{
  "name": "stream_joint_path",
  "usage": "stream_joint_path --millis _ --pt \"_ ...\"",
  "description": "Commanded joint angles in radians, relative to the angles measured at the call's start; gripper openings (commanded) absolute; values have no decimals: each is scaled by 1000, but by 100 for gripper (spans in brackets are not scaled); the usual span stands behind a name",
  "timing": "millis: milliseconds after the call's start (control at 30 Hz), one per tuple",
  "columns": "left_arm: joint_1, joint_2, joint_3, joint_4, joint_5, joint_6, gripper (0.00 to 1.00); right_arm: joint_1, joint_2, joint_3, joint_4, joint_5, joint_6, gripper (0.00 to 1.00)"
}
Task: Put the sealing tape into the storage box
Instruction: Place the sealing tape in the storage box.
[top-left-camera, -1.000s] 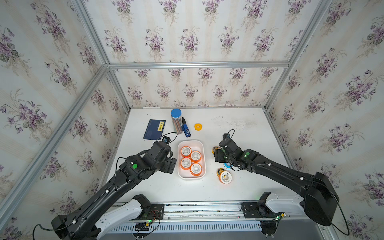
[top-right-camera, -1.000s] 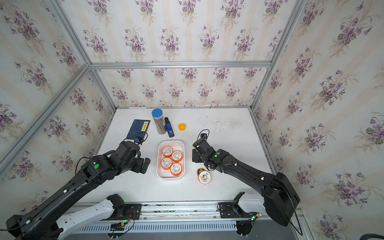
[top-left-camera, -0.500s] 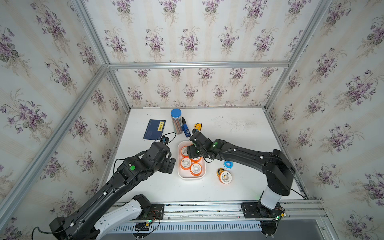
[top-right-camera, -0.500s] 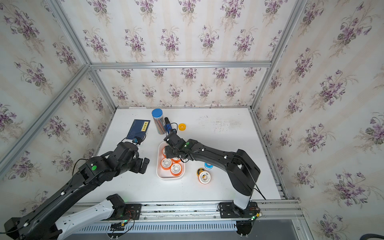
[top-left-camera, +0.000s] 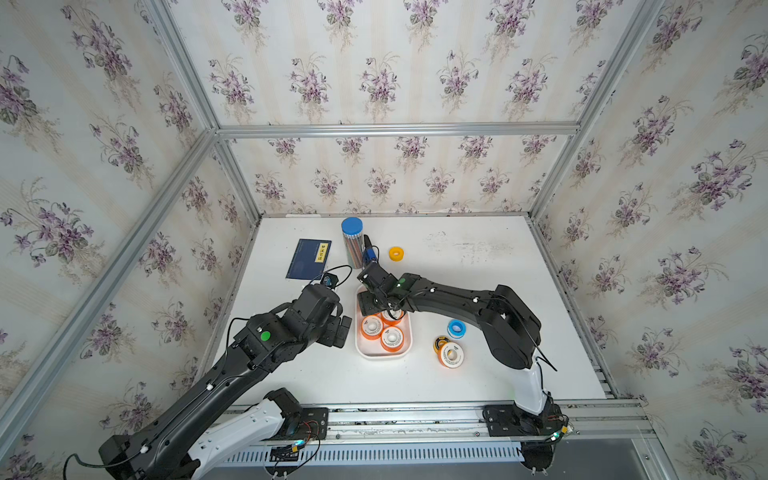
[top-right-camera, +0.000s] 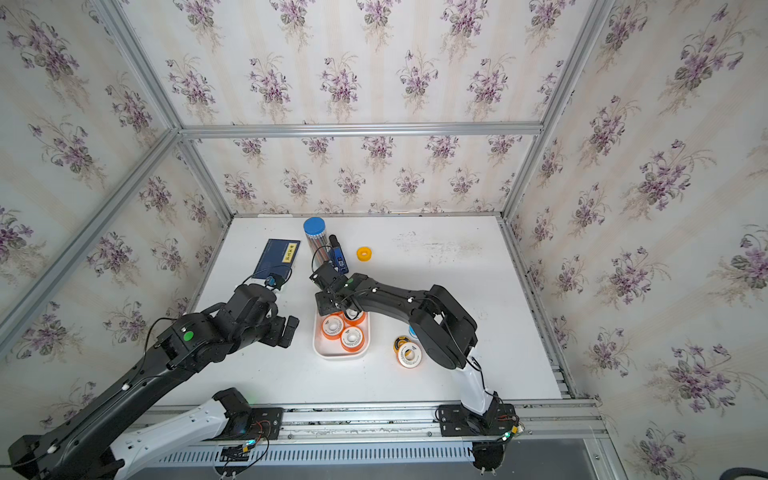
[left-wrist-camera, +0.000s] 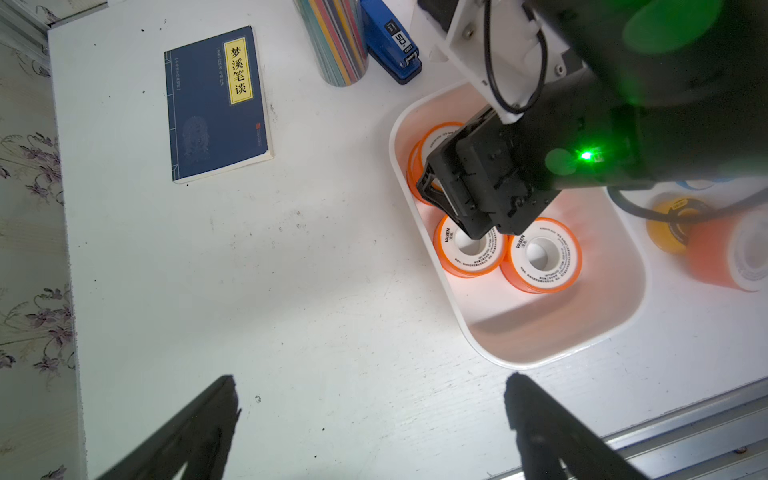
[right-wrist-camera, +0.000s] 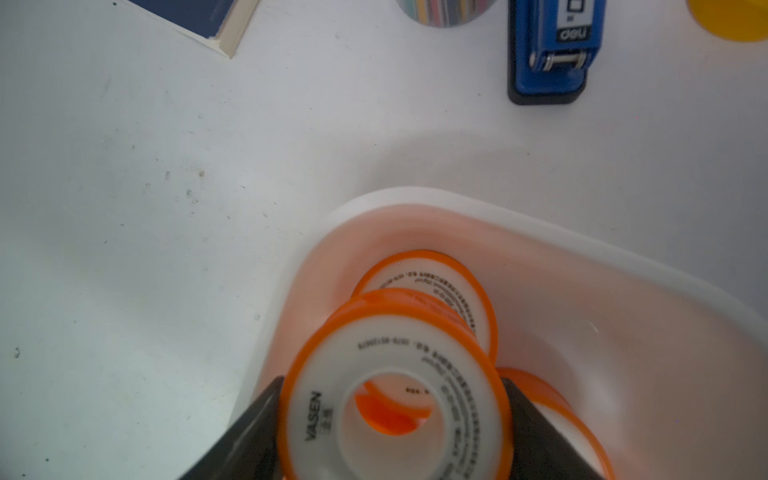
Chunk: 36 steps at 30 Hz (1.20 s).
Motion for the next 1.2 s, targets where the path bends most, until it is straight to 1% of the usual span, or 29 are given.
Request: stream_joint_path --millis 0,333,700,900,1167 --pt "1 1 -2 1 -10 -7 100 1 20 20 -19 29 -15 57" --pt "1 8 -2 1 -10 -6 100 -2 66 55 -26 57 -26 58" --pt "1 16 -2 -1 -10 -6 100 -11 89 68 -28 59 -28 61" --pt "1 20 -2 -1 -10 -6 100 -12 83 69 -31 46 -25 69" --pt "1 17 -2 -1 -11 -6 100 -12 3 44 -34 36 -25 81"
